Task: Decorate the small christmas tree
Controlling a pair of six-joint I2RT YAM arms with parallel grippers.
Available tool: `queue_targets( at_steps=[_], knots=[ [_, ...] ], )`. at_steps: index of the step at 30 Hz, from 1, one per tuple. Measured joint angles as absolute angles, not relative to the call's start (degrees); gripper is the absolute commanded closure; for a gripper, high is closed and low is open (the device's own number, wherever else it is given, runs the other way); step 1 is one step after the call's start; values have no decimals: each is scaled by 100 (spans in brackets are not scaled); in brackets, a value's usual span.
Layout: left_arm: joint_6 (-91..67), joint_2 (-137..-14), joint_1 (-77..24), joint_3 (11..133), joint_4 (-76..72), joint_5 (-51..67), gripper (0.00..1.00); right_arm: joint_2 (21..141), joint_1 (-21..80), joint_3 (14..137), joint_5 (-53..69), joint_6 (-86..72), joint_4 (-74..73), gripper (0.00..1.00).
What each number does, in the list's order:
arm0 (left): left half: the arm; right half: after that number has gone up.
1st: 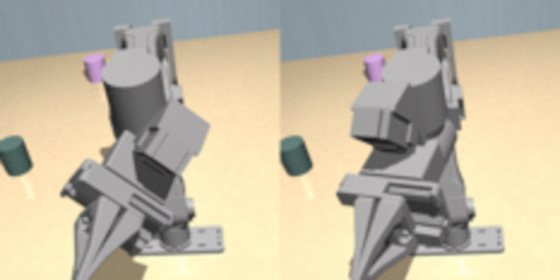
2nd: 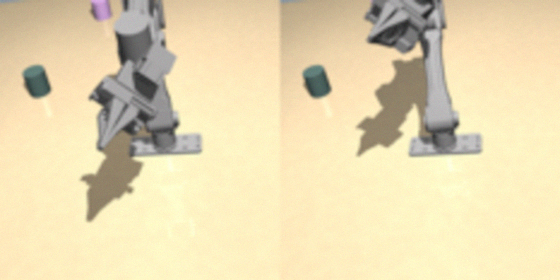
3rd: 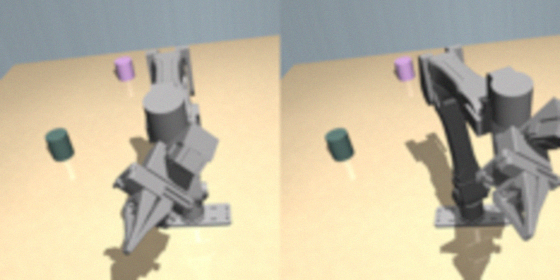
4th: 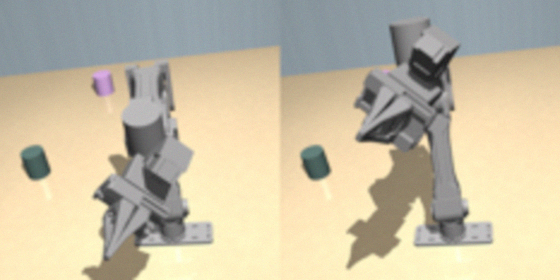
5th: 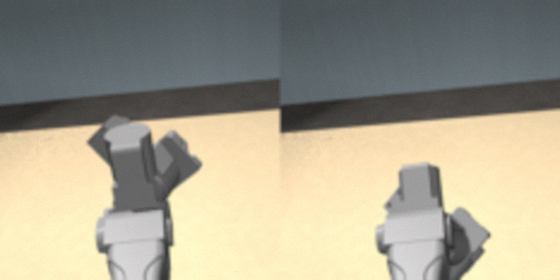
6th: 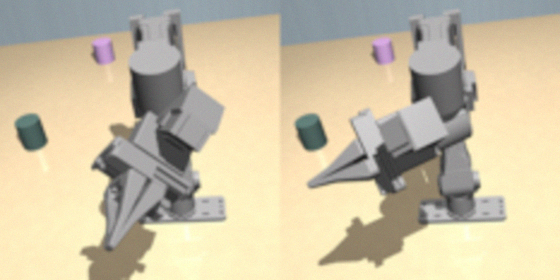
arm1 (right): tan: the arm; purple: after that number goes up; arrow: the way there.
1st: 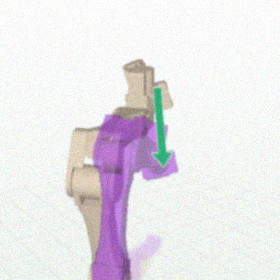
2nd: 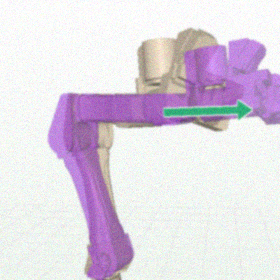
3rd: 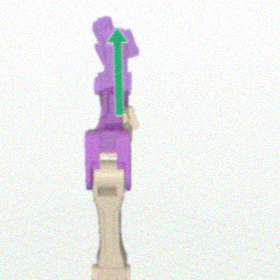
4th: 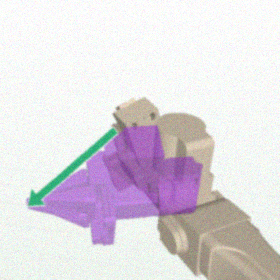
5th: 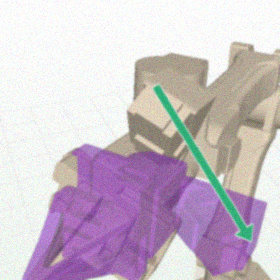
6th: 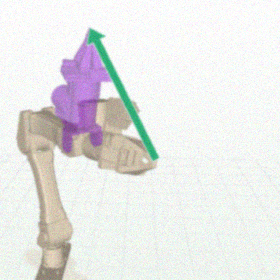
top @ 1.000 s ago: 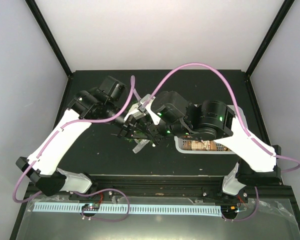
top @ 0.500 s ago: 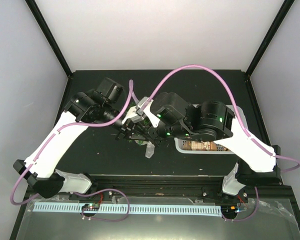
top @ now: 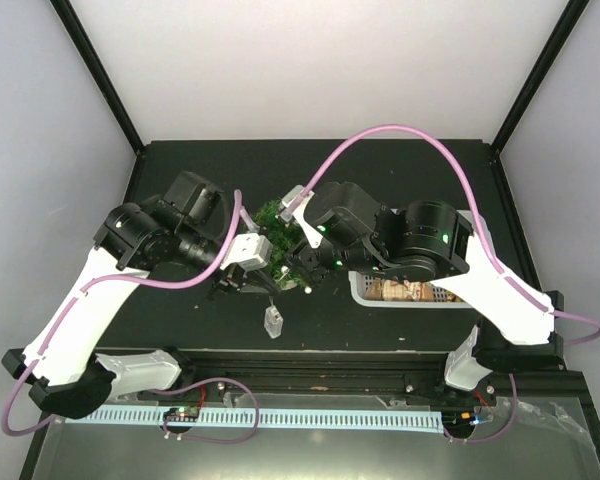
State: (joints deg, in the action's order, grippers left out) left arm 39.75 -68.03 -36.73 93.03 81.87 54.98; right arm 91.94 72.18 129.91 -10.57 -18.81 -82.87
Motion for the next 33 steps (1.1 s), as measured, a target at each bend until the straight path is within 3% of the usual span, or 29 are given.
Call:
queue_targets(
  at_steps=[15, 33],
  knots=[
    [4451, -6722, -3380, 9148, 8687, 4565, 99, 9013, 7150, 12986, -1625, -1905, -8230, 33],
    [5374, -5920, -1269, 8182, 8803, 3905, 98, 8639, 6958, 12549, -2497, -2091, -8095, 31]
  ],
)
